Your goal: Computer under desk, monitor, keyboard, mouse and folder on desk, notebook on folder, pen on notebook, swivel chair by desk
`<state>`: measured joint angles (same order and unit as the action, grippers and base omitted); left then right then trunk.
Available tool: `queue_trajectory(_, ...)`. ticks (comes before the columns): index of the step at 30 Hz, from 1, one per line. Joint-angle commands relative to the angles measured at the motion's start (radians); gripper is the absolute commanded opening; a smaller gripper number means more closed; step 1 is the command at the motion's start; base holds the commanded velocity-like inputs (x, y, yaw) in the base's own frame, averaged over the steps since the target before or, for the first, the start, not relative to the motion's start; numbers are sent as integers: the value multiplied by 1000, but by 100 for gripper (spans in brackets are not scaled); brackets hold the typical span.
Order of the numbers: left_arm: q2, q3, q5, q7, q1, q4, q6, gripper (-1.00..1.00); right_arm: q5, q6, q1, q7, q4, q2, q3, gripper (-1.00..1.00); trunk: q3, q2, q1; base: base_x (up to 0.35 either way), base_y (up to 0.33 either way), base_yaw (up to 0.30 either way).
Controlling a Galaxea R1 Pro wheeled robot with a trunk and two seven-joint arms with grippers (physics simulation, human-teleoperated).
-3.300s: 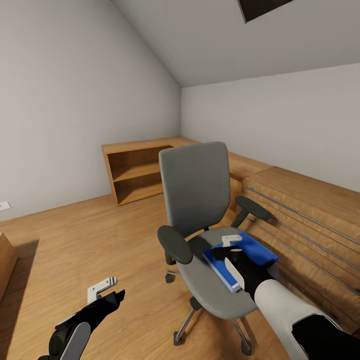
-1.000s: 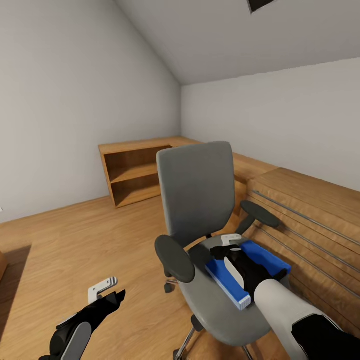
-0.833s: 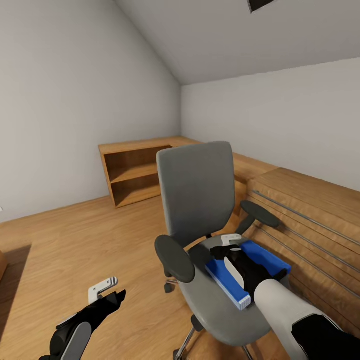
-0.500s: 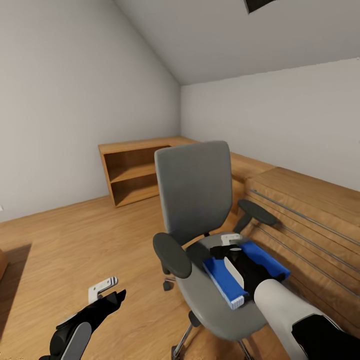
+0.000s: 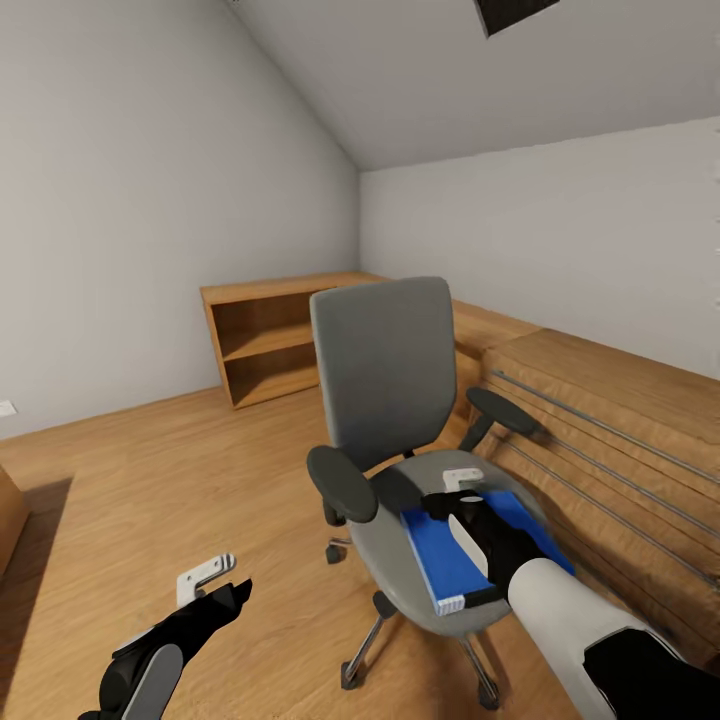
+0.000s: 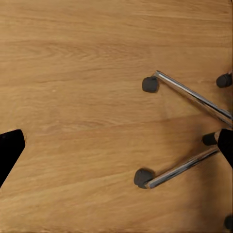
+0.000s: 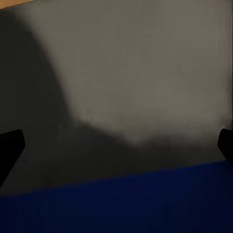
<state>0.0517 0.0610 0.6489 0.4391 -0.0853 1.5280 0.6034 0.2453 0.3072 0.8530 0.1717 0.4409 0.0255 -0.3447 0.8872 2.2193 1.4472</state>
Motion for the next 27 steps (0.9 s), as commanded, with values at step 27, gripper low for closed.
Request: queue_trajectory(27, 2, 2, 15, 10, -1, 1, 3, 100, 20, 3, 0, 9, -7, 1, -5, 100, 1, 0, -1, -124, 0, 0)
